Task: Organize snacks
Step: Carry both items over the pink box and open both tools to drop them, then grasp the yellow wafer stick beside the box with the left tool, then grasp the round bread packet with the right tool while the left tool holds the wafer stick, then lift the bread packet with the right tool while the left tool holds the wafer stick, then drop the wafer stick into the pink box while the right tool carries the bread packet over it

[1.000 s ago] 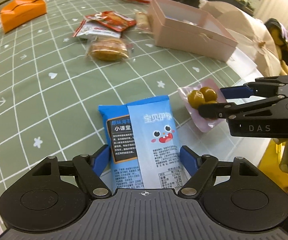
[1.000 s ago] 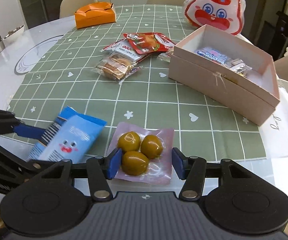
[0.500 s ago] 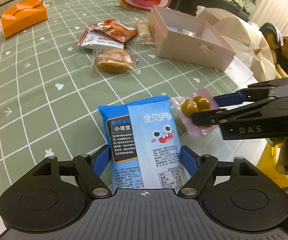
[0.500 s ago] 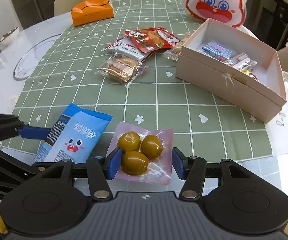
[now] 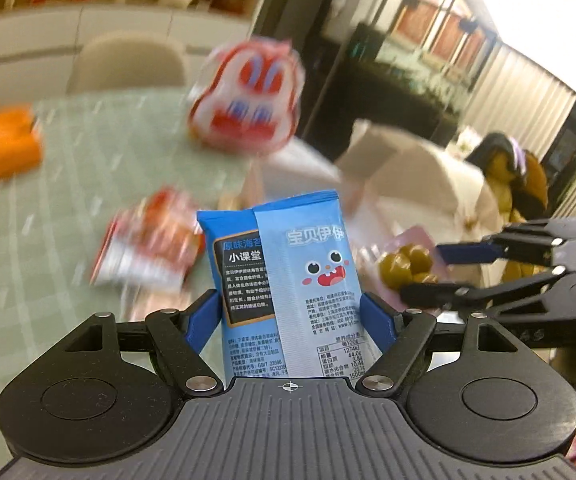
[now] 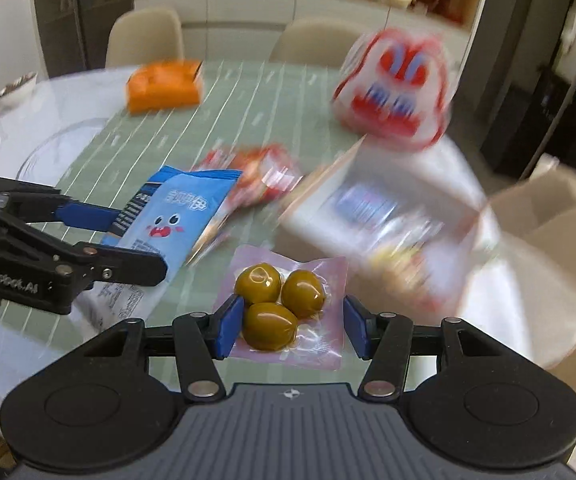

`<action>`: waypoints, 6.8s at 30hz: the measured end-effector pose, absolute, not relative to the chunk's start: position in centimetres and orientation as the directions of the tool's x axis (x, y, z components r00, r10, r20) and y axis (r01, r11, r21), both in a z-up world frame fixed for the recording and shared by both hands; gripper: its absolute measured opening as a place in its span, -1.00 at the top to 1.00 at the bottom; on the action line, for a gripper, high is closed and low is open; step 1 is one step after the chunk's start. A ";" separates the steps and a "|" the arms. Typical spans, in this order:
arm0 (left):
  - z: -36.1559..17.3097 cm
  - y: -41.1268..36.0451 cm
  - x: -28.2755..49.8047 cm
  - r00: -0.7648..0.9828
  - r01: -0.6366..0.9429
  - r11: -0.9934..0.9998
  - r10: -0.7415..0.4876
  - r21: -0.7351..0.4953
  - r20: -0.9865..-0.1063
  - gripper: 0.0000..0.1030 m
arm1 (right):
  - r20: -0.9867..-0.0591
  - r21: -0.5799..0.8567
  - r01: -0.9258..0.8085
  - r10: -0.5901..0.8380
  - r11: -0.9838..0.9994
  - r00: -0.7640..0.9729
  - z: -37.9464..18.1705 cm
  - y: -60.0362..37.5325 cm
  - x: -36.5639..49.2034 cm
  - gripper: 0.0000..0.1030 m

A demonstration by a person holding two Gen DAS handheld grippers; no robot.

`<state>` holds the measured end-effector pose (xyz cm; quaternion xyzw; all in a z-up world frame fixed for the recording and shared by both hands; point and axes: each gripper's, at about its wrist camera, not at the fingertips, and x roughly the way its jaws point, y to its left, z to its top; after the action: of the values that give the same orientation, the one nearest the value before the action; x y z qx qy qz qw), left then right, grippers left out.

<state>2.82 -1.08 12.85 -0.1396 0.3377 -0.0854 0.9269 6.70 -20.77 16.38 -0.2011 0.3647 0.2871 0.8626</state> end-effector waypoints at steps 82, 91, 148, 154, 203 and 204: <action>4.2 7.2 -9.7 0.597 -0.464 0.796 -0.043 -0.388 -0.801 0.40 | -0.827 0.125 -0.876 0.536 0.466 0.167 7.0 -4.2 10.7 -0.32; 4.9 7.7 -14.1 0.556 -0.550 0.777 0.065 -0.308 -0.829 0.40 | -0.831 0.126 -0.955 0.555 0.268 0.046 6.4 3.2 2.0 -0.38; 4.1 3.5 -7.4 0.528 -0.372 0.875 -0.075 -0.310 -0.846 0.37 | -0.856 0.143 -0.836 0.491 0.530 0.165 3.2 -13.5 2.7 -0.04; 4.1 2.7 -6.9 0.518 -0.306 0.893 -0.136 -0.331 -0.845 0.38 | -0.861 0.108 -0.782 0.451 0.613 0.235 3.2 -15.7 1.5 -0.04; 10.7 -5.3 21.7 0.619 0.084 0.863 -0.437 -0.498 -0.652 0.37 | -0.701 -0.009 -0.465 0.326 0.885 0.634 13.1 -26.7 17.1 -0.02; 10.1 -5.4 22.5 0.613 0.063 0.871 -0.419 -0.487 -0.670 0.37 | -0.713 0.030 -0.472 0.350 0.881 0.608 12.0 -26.7 18.0 -0.03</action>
<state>22.53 -5.37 10.07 -0.2127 0.4175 -0.1381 0.8726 18.02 -26.72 11.97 -0.0806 0.3783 0.2299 0.8930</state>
